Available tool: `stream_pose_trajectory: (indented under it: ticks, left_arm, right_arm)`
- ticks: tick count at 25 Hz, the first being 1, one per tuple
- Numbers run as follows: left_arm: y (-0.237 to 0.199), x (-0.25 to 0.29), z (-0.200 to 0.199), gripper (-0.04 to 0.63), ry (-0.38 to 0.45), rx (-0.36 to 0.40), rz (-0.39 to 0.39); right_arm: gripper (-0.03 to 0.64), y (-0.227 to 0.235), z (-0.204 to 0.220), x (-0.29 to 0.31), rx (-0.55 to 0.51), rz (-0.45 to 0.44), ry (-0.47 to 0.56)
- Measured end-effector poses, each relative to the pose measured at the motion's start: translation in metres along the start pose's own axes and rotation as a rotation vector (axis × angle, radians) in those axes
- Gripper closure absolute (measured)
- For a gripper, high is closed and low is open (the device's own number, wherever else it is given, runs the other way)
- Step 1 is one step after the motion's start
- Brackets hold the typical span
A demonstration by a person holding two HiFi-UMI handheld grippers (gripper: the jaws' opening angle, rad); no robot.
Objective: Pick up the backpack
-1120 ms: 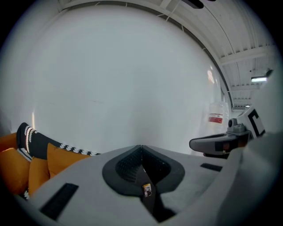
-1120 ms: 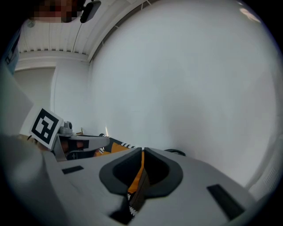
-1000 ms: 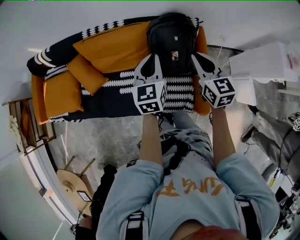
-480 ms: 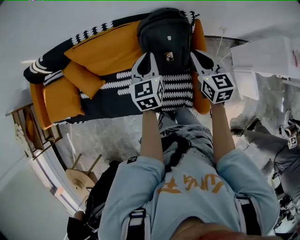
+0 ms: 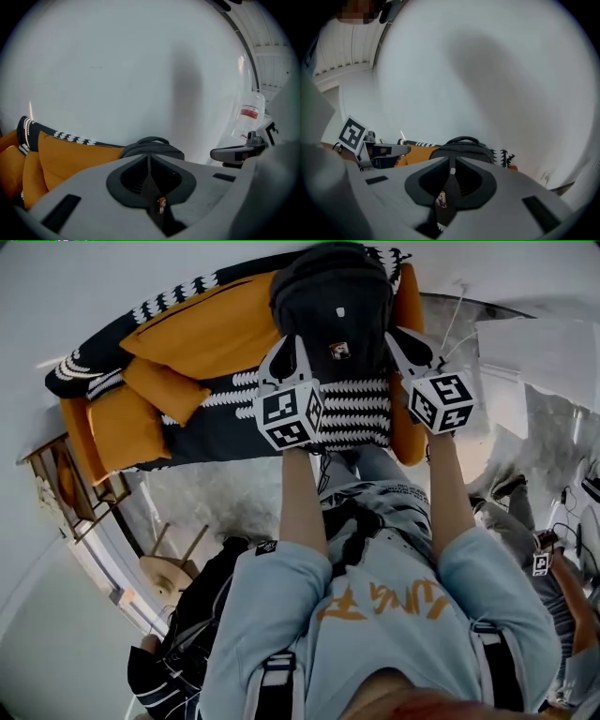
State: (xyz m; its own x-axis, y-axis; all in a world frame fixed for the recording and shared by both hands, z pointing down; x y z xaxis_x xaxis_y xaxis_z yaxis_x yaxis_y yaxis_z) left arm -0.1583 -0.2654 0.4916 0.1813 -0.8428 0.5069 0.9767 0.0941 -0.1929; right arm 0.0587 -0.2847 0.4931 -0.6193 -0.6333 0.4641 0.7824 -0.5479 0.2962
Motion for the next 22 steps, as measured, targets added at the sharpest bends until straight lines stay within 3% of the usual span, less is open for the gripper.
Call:
stream_pose_trajectory:
  ticks: [3, 8, 11, 15, 22]
  left_arm:
    - [-0.003, 0.013, 0.007, 0.572, -0.033, 0.005, 0.028]
    - [-0.018, 0.038, 0.011, 0.571, -0.058, 0.011, 0.008]
    - [-0.028, 0.052, 0.012, 0.566, -0.077, 0.003, -0.006]
    - [-0.040, 0.075, 0.017, 0.435, -0.116, -0.028, 0.002]
    - [-0.057, 0.104, 0.026, 0.360, -0.174, -0.062, 0.018]
  right_arm:
    - [0.571, 0.015, 0.002, 0.010, 0.004, -0.014, -0.021]
    - [0.458, 0.042, 0.005, 0.035, 0.017, -0.035, -0.056]
    - [0.431, 0.057, 0.008, 0.050, 0.033, -0.026, -0.079]
    - [0.405, 0.076, 0.012, 0.072, 0.053, -0.013, -0.103]
    - [0.364, 0.095, 0.018, 0.105, 0.122, -0.018, -0.134]
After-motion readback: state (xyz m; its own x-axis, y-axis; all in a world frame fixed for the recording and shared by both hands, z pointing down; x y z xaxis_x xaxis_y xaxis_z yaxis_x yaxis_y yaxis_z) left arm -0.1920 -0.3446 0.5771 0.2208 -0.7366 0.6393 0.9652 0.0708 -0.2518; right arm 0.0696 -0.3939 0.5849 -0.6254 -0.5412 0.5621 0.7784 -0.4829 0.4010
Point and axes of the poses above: the fingertips, and each gripper's own axes: x forward along the fingers, y to its right, z out of its underside, the point moved 6 cm from there along -x, backward along the fingers, and after that the axes turned 1 degree about -z, right-handed, at the moved point
